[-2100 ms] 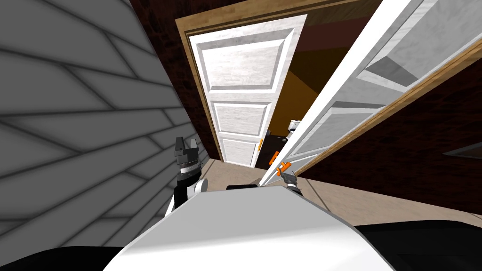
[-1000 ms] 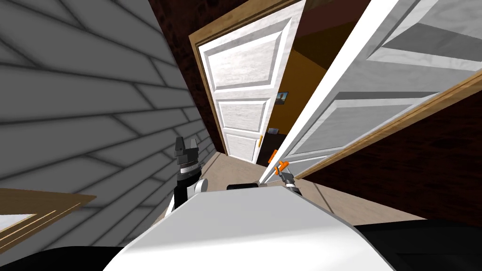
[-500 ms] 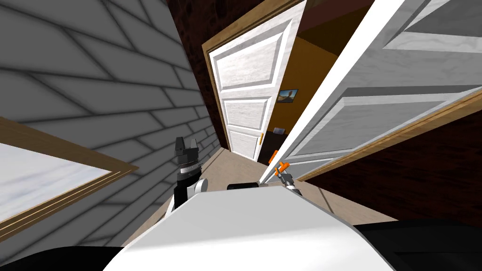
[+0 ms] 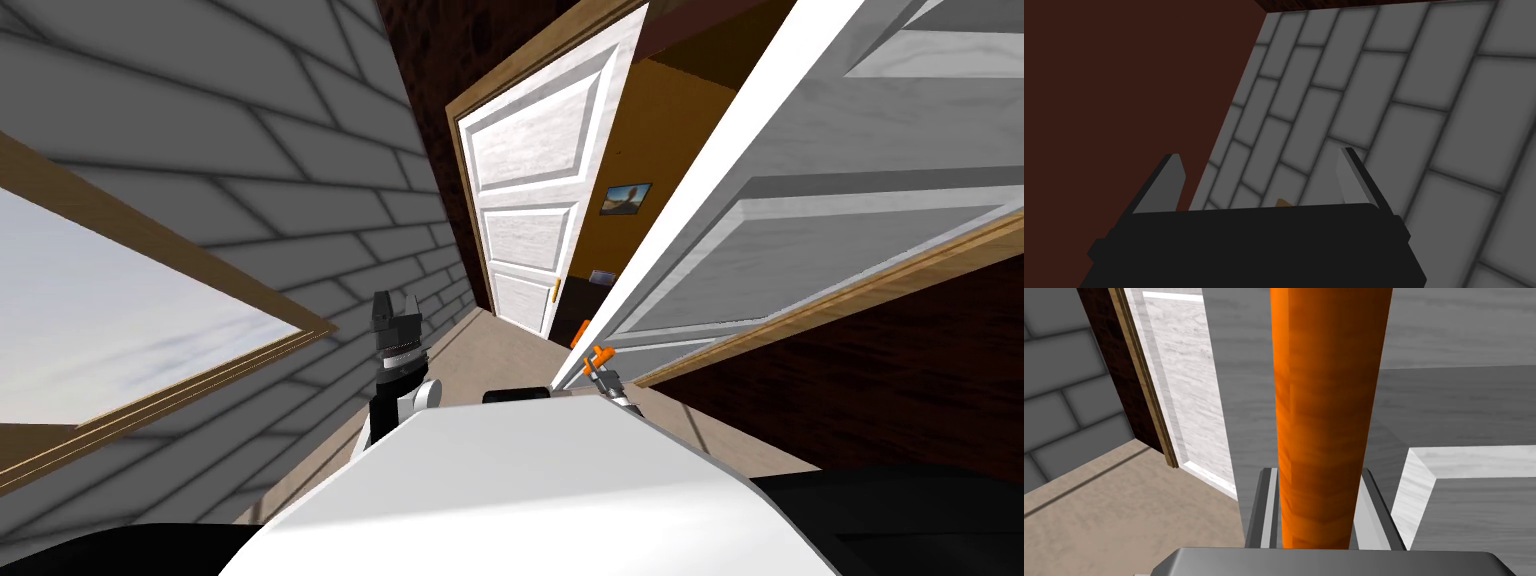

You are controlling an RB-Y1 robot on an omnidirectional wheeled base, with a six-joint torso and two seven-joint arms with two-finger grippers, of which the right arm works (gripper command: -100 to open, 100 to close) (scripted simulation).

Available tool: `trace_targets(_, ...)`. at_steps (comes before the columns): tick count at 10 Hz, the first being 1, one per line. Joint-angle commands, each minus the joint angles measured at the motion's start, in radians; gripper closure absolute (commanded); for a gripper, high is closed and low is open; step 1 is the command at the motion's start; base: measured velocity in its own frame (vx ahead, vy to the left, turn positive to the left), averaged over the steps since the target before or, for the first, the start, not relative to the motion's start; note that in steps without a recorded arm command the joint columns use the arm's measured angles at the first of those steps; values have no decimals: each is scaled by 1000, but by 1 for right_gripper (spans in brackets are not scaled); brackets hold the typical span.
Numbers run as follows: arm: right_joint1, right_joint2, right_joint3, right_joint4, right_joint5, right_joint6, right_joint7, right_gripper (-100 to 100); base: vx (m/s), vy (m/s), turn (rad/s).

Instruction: Pull the door open

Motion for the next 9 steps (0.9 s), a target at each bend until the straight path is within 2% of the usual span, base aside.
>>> trace_targets(1,-1,-21,14,-4,10,-30,-25,100,-182,-66,164)
trace_targets(2,-3,-9,12,9,8,-17,-16,100,-84,-29,46)
trace_targets(3,-3,-14,24,20,14,-35,-29,100,-176,-45,149)
trace_targets(9,-7,-41,53,60,32,-103,-70,100,-203,-70,157)
